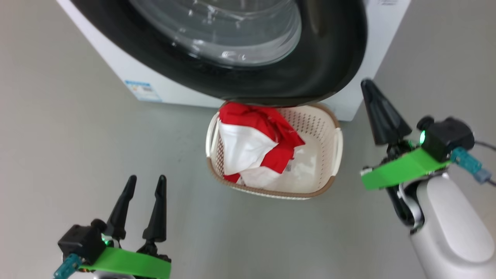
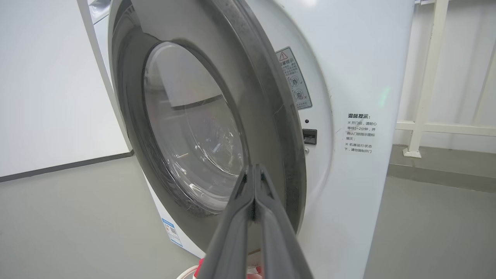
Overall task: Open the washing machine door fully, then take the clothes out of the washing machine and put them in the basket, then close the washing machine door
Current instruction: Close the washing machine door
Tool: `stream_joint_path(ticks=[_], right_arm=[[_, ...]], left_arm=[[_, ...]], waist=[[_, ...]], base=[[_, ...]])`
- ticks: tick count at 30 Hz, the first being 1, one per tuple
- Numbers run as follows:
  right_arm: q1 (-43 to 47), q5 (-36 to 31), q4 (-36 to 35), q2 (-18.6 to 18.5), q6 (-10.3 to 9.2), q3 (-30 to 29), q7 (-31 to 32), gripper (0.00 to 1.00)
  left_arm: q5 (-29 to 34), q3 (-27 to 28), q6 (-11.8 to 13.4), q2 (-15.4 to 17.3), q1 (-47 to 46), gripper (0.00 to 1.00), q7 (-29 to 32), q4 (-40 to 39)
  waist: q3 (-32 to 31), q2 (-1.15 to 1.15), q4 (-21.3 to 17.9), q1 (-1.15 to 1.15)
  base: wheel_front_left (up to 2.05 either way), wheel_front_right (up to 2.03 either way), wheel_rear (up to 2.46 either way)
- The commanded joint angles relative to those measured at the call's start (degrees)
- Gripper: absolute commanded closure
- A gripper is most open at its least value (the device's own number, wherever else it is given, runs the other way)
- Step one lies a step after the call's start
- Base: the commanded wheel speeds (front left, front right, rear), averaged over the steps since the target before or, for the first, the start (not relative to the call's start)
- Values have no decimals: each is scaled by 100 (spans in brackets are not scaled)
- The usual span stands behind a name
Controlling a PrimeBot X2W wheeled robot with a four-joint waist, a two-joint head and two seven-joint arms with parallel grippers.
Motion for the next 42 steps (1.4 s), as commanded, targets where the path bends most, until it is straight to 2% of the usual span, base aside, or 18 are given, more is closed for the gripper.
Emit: stream_joint_path(ticks=[1, 25, 42], right_arm=[[-247, -54, -85, 22, 37, 137, -36, 100], [-1726, -106, 174, -6, 37, -290, -36, 100], [-2446, -147, 222, 103, 37, -761, -36, 100]], left_arm=[[-26, 150, -32, 42, -183, 0, -70, -127], [-401, -11, -32, 22, -785, 0, -70, -284], [-550, 25, -32, 22, -943, 0, -70, -403]], waist=[[281, -1, 232, 0], [1259, -1, 500, 0], [1603, -1, 610, 0]], base=[[0, 0, 0], [0, 0, 0], [0, 0, 0]])
